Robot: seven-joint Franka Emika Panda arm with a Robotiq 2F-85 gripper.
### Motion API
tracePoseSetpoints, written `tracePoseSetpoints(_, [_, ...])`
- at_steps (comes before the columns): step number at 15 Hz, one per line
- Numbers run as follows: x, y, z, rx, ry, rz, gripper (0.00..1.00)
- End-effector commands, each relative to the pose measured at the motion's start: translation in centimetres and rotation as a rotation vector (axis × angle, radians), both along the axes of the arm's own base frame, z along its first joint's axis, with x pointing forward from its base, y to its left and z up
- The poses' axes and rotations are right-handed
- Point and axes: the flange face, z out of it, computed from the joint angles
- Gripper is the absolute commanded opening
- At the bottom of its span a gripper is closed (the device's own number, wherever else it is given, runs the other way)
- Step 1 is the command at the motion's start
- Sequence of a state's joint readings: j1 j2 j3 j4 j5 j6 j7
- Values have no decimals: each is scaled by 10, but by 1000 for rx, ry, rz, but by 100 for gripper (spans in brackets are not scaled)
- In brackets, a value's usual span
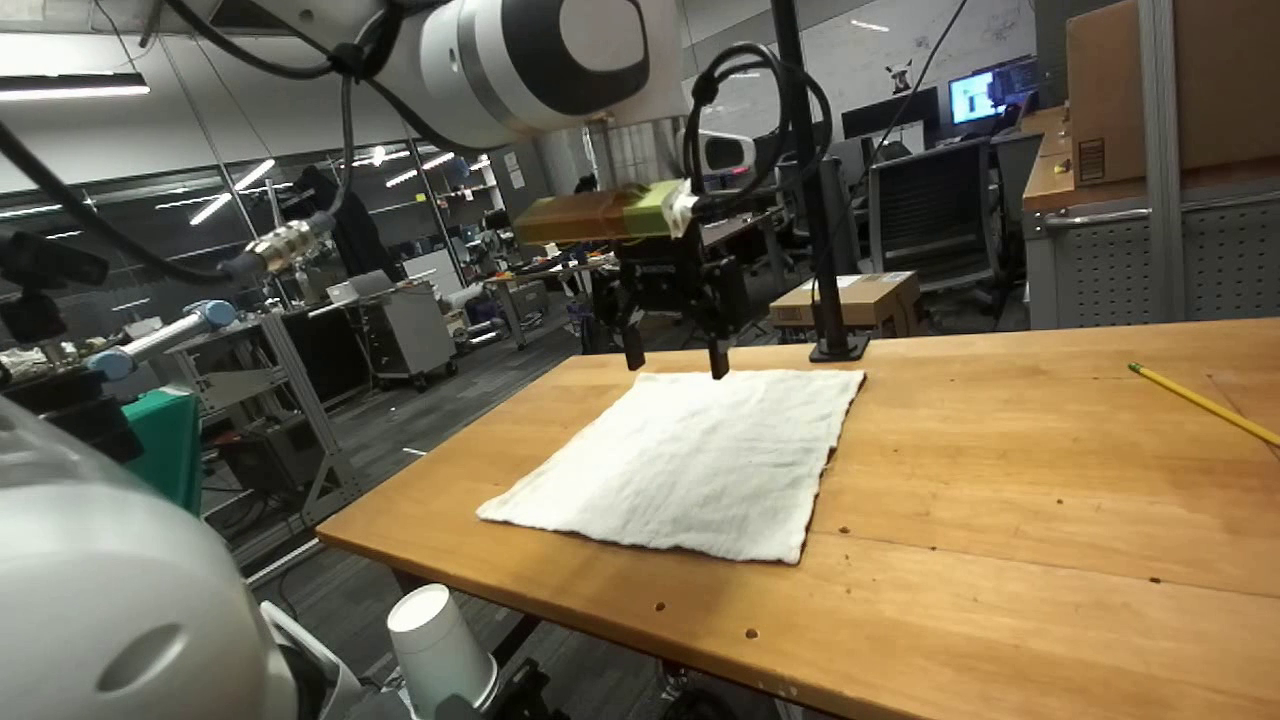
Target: Fold the towel.
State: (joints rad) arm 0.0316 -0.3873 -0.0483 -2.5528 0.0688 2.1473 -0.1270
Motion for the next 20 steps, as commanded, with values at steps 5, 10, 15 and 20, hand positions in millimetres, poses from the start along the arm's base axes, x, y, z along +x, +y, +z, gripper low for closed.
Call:
tracePoseSetpoints(5, [16,-18,-39,-5,0,192,100])
tracePoseSetpoints(10, [13,-45,-53,-8,14,224,100])
tracePoseSetpoints(15, [-4,-71,-64,-11,40,211,100])
tracePoseSetpoints(20, [-26,-71,-85,1,77,198,100])
